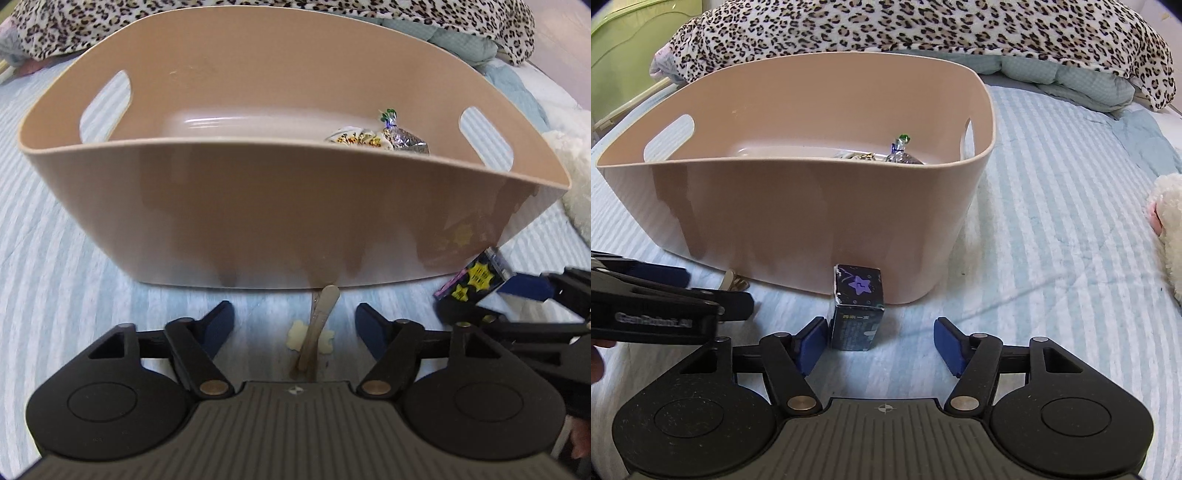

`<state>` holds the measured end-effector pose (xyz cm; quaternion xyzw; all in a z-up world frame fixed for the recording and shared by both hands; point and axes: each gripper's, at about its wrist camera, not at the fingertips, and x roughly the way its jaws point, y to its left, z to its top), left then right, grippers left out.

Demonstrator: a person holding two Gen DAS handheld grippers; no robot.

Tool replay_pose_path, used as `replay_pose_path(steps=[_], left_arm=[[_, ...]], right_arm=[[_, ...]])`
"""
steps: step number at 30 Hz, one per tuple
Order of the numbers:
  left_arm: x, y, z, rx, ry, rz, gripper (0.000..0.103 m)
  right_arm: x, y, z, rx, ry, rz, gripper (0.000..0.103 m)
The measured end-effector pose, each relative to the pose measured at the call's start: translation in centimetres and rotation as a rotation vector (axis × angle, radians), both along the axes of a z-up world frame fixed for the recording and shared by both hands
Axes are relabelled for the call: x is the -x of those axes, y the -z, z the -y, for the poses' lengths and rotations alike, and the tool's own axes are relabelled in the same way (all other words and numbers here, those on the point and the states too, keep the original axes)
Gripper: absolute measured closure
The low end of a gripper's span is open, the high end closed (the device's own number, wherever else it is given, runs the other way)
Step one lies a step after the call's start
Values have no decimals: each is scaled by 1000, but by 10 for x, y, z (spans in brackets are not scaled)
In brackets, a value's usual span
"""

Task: Organize objects
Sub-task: 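Grasp the wooden clip with the left tool while the right tool grasps the star snack packet, then lift both items over the basket and release them inside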

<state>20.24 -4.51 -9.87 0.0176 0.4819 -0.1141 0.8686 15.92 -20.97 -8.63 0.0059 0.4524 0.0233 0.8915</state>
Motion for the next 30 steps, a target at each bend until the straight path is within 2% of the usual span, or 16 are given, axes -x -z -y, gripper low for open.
replay_pose_path(steps=[3, 6, 8, 9, 11, 23, 28, 30], left_arm=[[-1, 1, -1, 6, 4, -3, 40], [-6, 1, -10, 37, -40, -26, 58], [-9, 0, -13, 33, -58, -26, 79], [-10, 0, -14, 37, -63, -27, 83], [-12, 0, -16, 51, -70, -30, 88], [9, -10, -26, 84, -58, -23, 89], [28, -29, -25, 76, -28, 0, 89], [37, -41, -24, 59, -9, 33, 89]], right_arm=[[-2, 0, 1, -4, -2, 9, 41], [-1, -1, -2, -10, -8, 15, 50], [-2, -1, -2, -17, -14, 12, 63], [-2, -1, -2, -18, -15, 11, 66], [-2, -1, -4, -20, -17, 8, 79], [9, -13, -5, -32, -44, 42, 81], [20, -25, -2, -54, -63, 63, 81], [25, -33, 0, -69, -68, 73, 81]])
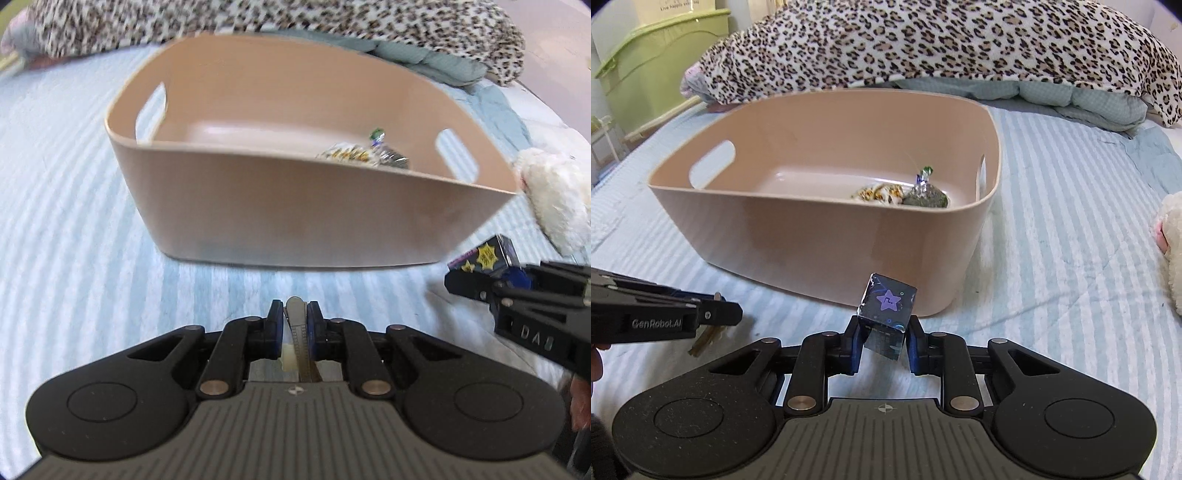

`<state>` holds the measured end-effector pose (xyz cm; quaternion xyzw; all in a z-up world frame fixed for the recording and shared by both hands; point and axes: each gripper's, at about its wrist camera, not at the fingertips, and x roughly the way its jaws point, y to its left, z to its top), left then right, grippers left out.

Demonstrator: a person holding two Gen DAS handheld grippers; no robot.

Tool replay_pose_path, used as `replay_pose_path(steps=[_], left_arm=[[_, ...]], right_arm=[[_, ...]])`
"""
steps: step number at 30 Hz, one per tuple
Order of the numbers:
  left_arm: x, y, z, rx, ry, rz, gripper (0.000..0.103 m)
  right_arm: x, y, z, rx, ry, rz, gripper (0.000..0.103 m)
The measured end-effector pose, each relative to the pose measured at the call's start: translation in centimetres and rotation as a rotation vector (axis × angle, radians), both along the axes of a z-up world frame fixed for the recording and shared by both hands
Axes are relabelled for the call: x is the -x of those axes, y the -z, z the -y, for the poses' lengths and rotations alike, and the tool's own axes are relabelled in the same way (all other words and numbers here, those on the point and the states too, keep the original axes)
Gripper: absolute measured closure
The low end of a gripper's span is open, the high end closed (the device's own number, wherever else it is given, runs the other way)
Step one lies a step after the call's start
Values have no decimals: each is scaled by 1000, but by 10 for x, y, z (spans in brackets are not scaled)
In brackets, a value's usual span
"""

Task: Organize objects
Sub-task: 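Lift both items over the basket and release them inside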

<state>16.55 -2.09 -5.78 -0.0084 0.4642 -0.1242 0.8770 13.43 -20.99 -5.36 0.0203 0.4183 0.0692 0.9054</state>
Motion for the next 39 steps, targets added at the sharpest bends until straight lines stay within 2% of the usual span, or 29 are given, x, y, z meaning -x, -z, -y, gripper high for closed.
replay_pose_path(steps=[4, 9, 14, 17, 22, 26, 34, 35, 36, 37, 38, 39], left_arm=[[16, -24, 3, -12, 19, 68, 89], [18, -56, 18, -8, 15, 151, 89], [4, -90, 23, -17, 3, 232, 89], [-19, -96, 30, -26, -29, 231, 89], [-59, -87, 43, -80, -43, 215, 89], [-85, -68, 48, -118, -79, 162, 89], [-104, -39, 50, -133, -101, 59, 88], [-103, -38, 49, -130, -105, 51, 87], [-102, -39, 48, -124, -108, 48, 87], [-100, -41, 46, -121, -108, 47, 83], [-99, -43, 45, -124, -111, 49, 64], [-95, -46, 44, -134, -125, 57, 54]], right_arm=[[11, -22, 5, -16, -16, 48, 81], [14, -53, 16, -57, -13, 122, 81], [1, -83, 22, -84, -3, 198, 81], [-15, -94, 25, -88, 15, 229, 81], [-47, -96, 30, -101, 39, 221, 81], [-71, -84, 30, -92, 54, 172, 81], [-91, -50, 16, -15, 16, 69, 80], [-93, -48, 15, -11, 19, 59, 71], [-92, -47, 15, -9, 26, 53, 68], [-92, -46, 16, -9, 35, 48, 65], [-90, -46, 17, -15, 39, 48, 58], [-89, -47, 18, -21, 38, 49, 55]])
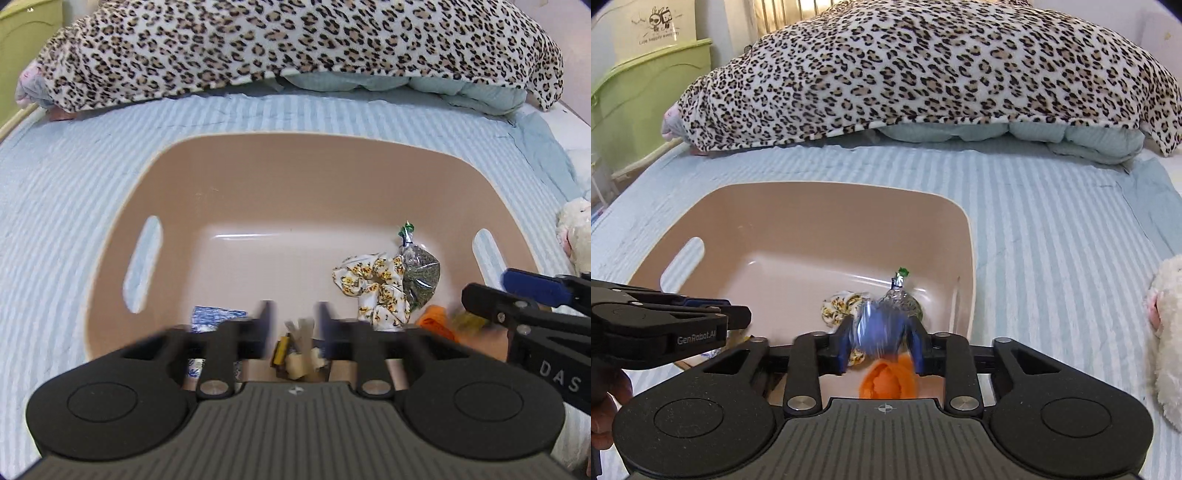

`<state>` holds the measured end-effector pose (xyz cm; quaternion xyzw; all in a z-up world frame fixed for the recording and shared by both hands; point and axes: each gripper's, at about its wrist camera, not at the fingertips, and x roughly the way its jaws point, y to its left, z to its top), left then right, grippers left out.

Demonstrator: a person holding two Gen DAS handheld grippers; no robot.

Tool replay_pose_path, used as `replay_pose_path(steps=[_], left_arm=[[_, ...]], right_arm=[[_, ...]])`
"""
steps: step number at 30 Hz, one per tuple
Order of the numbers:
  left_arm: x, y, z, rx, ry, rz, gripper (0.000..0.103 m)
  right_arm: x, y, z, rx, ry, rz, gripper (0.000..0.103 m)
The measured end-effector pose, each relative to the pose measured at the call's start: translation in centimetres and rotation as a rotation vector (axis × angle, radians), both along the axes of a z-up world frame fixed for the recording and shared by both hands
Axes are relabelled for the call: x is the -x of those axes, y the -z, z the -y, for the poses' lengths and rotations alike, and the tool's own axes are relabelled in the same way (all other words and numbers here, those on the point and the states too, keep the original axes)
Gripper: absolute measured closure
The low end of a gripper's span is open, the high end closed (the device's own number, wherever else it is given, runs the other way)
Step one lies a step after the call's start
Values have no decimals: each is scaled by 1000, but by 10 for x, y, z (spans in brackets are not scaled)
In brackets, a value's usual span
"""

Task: Organize objects

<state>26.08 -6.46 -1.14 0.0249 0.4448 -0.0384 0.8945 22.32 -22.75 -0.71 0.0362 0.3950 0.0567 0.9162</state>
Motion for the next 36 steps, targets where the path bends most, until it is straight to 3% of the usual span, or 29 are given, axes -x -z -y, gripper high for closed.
replay_pose_path(steps=[1, 2, 7, 16, 22, 30, 36], left_arm=[[4, -4, -1, -7, -14, 14, 40], [7, -8, -3, -6, -22, 27, 37], [21, -27, -11, 15, -32, 49, 35], [61, -57, -14, 3, -17, 113, 32], [93, -70, -19, 47, -14, 122, 32], [143, -84, -14, 26, 9, 157, 32], [174, -91, -14, 64, 35, 164, 32]], right_arm=[[2, -2, 1, -3, 2, 3, 47], [5, -4, 2, 0, 4, 9, 41], [25, -24, 1, 37, -10, 59, 30], [60, -53, 6, 6, 0, 85, 15], [89, -63, 1, 16, -9, 93, 15], [135, -78, 5, 23, -3, 139, 12], [161, -82, 4, 15, -4, 125, 11]])
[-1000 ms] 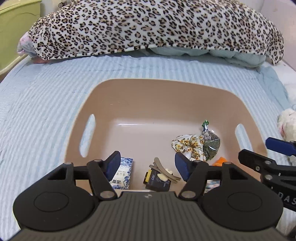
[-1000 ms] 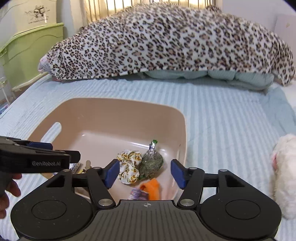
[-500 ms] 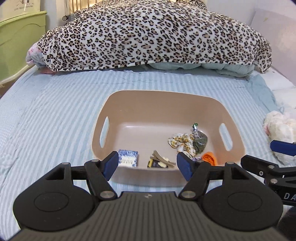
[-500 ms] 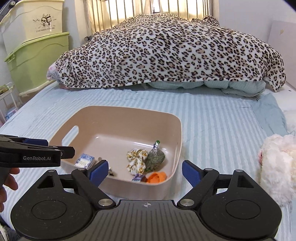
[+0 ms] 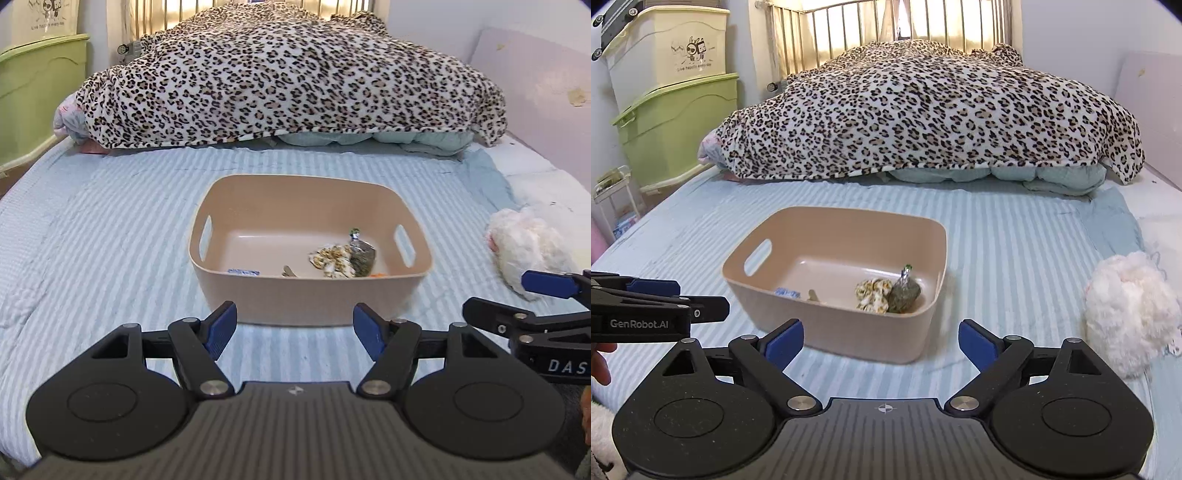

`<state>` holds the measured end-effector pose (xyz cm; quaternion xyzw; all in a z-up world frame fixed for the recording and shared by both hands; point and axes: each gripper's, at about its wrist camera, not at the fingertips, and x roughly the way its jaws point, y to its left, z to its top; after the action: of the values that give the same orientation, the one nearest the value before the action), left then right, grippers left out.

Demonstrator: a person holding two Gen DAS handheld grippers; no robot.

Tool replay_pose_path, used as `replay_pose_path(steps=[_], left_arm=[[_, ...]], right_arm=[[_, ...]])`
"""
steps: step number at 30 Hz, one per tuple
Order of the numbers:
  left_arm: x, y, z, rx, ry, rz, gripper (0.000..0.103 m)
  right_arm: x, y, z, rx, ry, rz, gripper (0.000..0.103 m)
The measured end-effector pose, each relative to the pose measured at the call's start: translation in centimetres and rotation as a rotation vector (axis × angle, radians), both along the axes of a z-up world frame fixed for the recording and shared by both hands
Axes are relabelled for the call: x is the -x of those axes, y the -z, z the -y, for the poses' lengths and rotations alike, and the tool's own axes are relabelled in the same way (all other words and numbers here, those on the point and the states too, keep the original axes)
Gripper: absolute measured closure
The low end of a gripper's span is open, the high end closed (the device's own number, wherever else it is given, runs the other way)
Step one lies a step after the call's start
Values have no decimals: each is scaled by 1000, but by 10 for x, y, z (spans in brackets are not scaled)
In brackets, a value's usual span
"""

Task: Organize objects

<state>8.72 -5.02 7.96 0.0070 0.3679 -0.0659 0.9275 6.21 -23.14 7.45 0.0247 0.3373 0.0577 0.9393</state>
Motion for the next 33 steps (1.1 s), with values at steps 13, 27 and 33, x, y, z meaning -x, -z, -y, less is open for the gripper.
replay_pose_path(steps=[13, 27, 33], left_arm=[[50, -10, 3, -33, 2, 26, 32], [88, -25, 5, -30, -2, 5, 32], [99, -25, 0, -10, -13, -9, 32]], right_arm=[[47, -9, -4, -30, -13, -6, 9], [79, -16, -9, -49, -44, -46, 9], [91, -17, -9, -49, -55, -53, 9]])
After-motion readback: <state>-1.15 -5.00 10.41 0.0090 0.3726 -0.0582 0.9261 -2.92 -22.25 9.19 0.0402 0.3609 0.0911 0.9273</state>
